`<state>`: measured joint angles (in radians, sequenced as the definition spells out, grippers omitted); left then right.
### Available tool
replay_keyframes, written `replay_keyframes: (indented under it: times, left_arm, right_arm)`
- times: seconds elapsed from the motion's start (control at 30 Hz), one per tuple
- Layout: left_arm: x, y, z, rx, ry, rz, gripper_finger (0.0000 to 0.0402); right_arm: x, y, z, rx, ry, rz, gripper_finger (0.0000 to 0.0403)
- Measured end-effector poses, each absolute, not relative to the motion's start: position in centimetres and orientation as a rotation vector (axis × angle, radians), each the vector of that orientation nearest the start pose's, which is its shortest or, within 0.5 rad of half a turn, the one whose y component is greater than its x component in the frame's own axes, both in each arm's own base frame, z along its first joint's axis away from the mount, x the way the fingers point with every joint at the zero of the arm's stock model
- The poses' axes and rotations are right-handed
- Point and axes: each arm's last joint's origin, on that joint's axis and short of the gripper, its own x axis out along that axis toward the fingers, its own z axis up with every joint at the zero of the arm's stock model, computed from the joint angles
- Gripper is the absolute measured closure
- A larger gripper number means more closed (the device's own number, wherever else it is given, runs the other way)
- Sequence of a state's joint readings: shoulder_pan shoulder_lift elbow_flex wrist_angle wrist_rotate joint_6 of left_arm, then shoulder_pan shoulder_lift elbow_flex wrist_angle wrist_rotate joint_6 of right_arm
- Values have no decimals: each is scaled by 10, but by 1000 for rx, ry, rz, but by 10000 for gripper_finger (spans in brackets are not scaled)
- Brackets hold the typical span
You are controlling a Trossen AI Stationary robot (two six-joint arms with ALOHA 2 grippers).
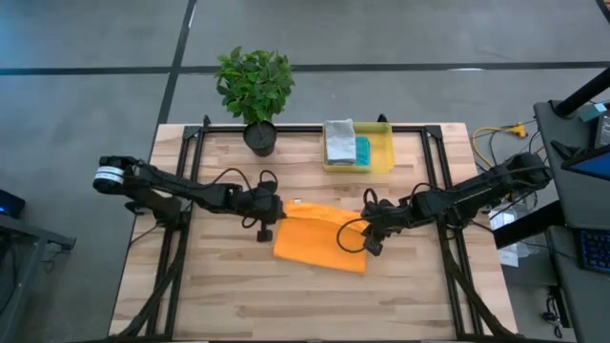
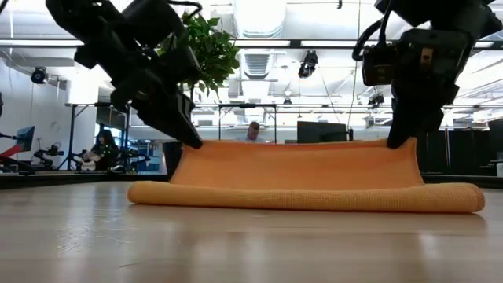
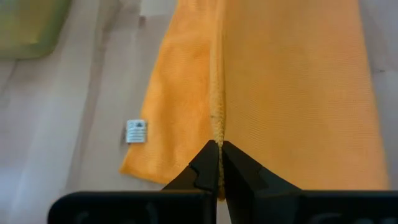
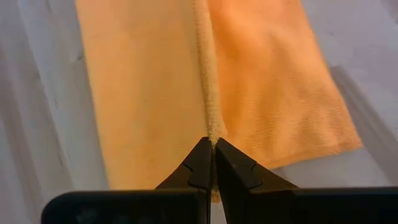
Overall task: Fold microfiber towels
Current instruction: Fold the orange microfiber towel
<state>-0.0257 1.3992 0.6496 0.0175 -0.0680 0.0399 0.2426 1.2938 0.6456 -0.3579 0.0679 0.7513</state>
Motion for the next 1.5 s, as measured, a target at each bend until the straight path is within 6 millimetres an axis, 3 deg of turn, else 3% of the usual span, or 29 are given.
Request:
replay_keyframes:
  times: [0.27,0.53,1.13,1.3,1.5]
  left_arm:
    - [276,-4,161,89,774,60,402]
    - [279,3,164,130,733,136,402]
    - [291,19,146,138,724,268,400]
    - [291,23,148,134,714,281,367]
    - [292,31,152,126,697,314,299]
  right_arm:
    - [223,51,174,529,1018,-241,391]
    - [223,47,173,525,1023,-270,391]
    - [221,21,167,548,1022,-400,390]
    - [222,15,167,557,1019,-415,373]
    - [222,5,167,573,1003,-464,305]
